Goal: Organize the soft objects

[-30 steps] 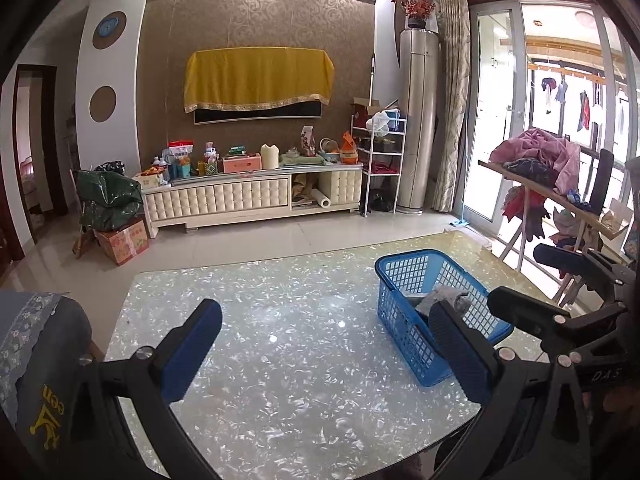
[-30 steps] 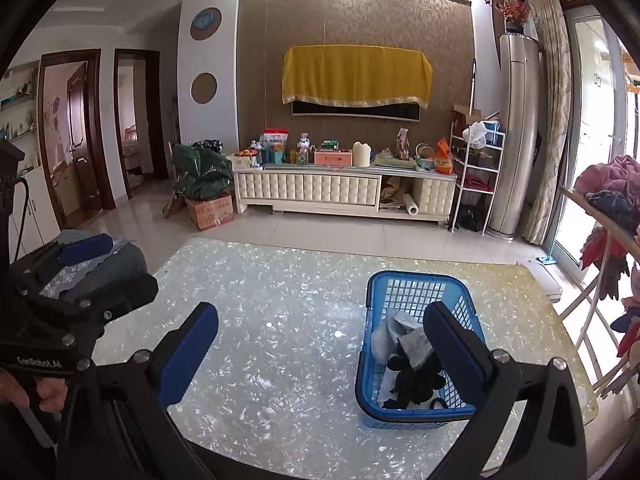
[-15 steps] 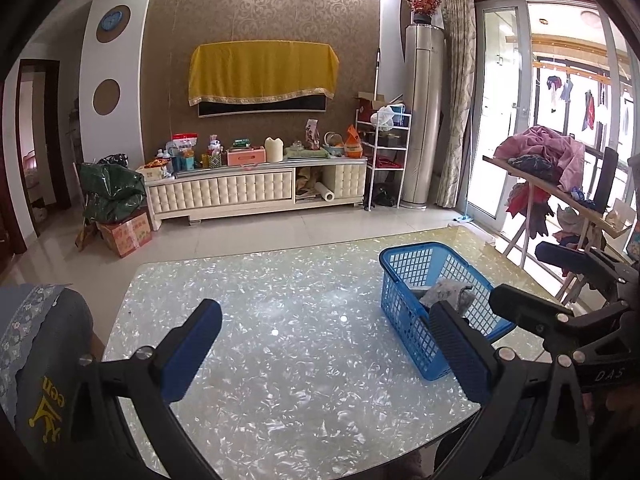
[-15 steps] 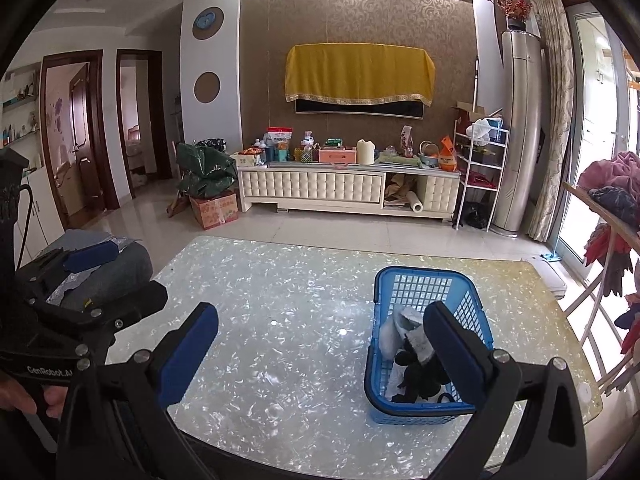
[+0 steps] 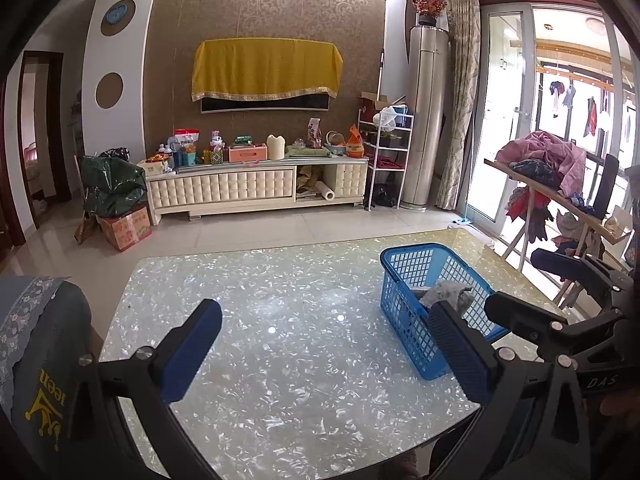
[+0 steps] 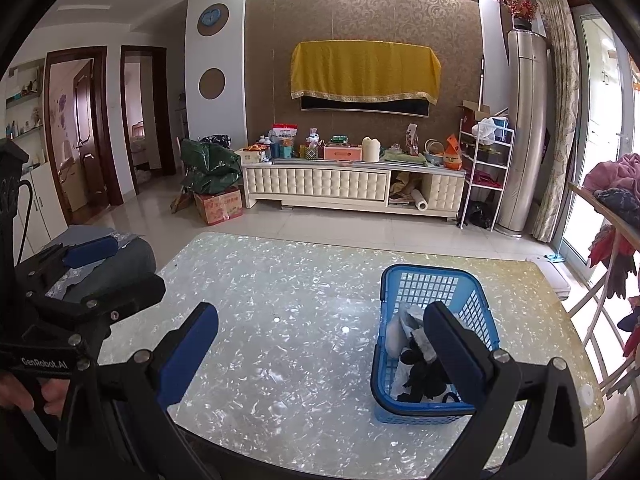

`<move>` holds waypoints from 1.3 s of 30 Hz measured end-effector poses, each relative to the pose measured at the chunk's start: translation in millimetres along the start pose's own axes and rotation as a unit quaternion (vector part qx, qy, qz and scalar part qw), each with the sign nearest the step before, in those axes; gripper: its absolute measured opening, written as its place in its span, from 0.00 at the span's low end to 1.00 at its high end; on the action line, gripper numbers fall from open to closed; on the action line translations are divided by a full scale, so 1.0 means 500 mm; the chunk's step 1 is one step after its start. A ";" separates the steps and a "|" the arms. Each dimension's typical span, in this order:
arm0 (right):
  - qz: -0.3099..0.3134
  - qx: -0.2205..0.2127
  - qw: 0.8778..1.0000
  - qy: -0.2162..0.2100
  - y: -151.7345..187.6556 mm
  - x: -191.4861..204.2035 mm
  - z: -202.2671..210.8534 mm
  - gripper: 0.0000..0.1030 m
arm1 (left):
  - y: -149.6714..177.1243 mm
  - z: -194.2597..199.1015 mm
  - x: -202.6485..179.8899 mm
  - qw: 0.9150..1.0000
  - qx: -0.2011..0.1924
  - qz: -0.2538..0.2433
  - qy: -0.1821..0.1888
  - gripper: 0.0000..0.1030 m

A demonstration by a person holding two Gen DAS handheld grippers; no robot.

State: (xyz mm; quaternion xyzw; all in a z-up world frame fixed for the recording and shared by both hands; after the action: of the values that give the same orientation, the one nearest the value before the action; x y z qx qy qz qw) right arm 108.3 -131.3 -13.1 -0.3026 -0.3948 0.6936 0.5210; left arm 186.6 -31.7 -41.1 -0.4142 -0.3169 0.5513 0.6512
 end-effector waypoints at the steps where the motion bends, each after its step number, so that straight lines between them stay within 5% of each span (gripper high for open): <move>1: -0.001 0.001 1.000 -0.001 0.000 0.001 0.001 1.00 | 0.001 -0.001 0.000 1.000 0.001 0.001 0.001 1.00; 39: -0.015 0.007 1.000 -0.006 -0.004 0.004 0.006 1.00 | 0.004 0.004 0.001 1.000 0.000 0.003 -0.004 1.00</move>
State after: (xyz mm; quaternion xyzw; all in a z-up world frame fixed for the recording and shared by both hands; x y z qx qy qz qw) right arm 106.3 -129.6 -10.0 -0.2889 -0.3969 0.6905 0.5312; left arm 183.8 -30.9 -42.1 -0.4130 -0.3184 0.5551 0.6479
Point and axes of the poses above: each gripper's, at about its wrist camera, not at the fingertips, and z roughly against the way its jaws point, x to its left, y to its underside, the point moved 10 cm from there along -z, roughly the way its jaws point, and after that the axes turned 3 degrees about -z, right-handed, at the moved point
